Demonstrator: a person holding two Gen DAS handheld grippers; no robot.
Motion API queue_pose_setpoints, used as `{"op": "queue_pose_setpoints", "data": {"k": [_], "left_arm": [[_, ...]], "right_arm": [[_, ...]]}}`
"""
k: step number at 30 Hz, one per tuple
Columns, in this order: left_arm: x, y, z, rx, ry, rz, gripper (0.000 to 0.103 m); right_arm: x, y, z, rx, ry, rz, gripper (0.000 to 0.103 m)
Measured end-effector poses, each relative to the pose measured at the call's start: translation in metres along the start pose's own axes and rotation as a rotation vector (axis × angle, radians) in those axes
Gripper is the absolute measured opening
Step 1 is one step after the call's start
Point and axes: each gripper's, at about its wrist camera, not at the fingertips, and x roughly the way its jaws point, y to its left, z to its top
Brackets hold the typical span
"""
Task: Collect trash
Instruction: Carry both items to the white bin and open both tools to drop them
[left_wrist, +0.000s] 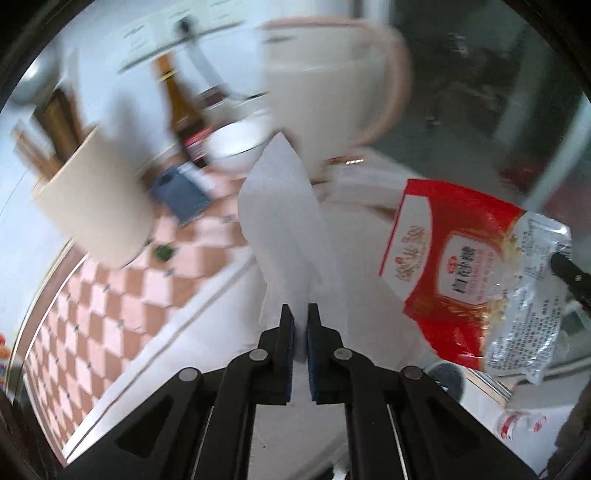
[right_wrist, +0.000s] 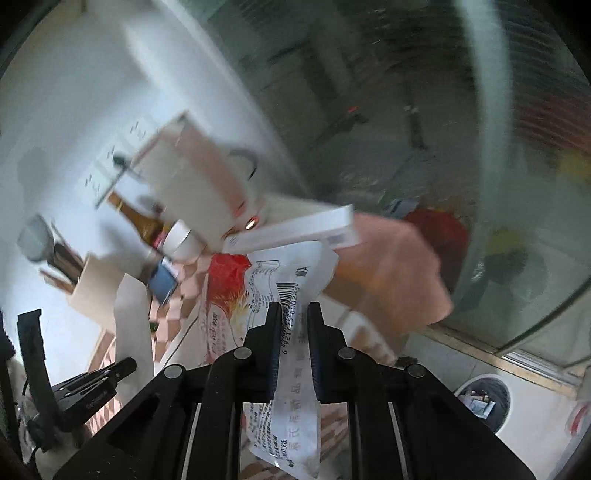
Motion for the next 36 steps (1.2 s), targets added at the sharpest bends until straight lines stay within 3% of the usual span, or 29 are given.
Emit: {"op": "queue_pose_setpoints", "data": {"k": [6,10,13,17,22,28,33,35,36], "left_arm": [[-0.006,-0.123,-0.009,0.162,0.018,-0.145,0.004],[0.016,-0.219,-0.039,0.282,0.089,-0.232,0.004],[0.054,-0.286,-0.073,0.354,0.187,-0.284,0.004],[0.139,-0.357,-0.132,0.398,0.356,-0.337,0.004],[0.263,-0.412,-0.211,0.428,0.532,-0.342,0.004],[0.409,-0.445,-0.298,0.511,0.669,-0.292,0.004],[0.476,-0.452,-0.345,0.57,0.73,-0.291,0.008],[0.487,-0.446,-0.349,0.57,0.731,-0.275,0.027],[0.49,-0.446,-0.349,0.566,0.727,-0.273,0.063]], "right_arm": [[-0.072,-0.098,-0.013,0.125,-0.094,-0.103,0.014],[-0.116,-0.189,-0.049,0.236,-0.114,-0.226,0.014],[-0.137,-0.261,-0.089,0.331,-0.102,-0.321,0.014],[-0.139,-0.353,-0.153,0.443,-0.058,-0.423,0.014],[-0.089,-0.452,-0.233,0.535,0.022,-0.493,0.014],[0.022,-0.533,-0.314,0.554,0.142,-0.529,0.014],[0.111,-0.572,-0.361,0.541,0.241,-0.551,0.014],[0.136,-0.577,-0.373,0.545,0.269,-0.552,0.014],[0.147,-0.579,-0.376,0.543,0.284,-0.552,0.016]]}}
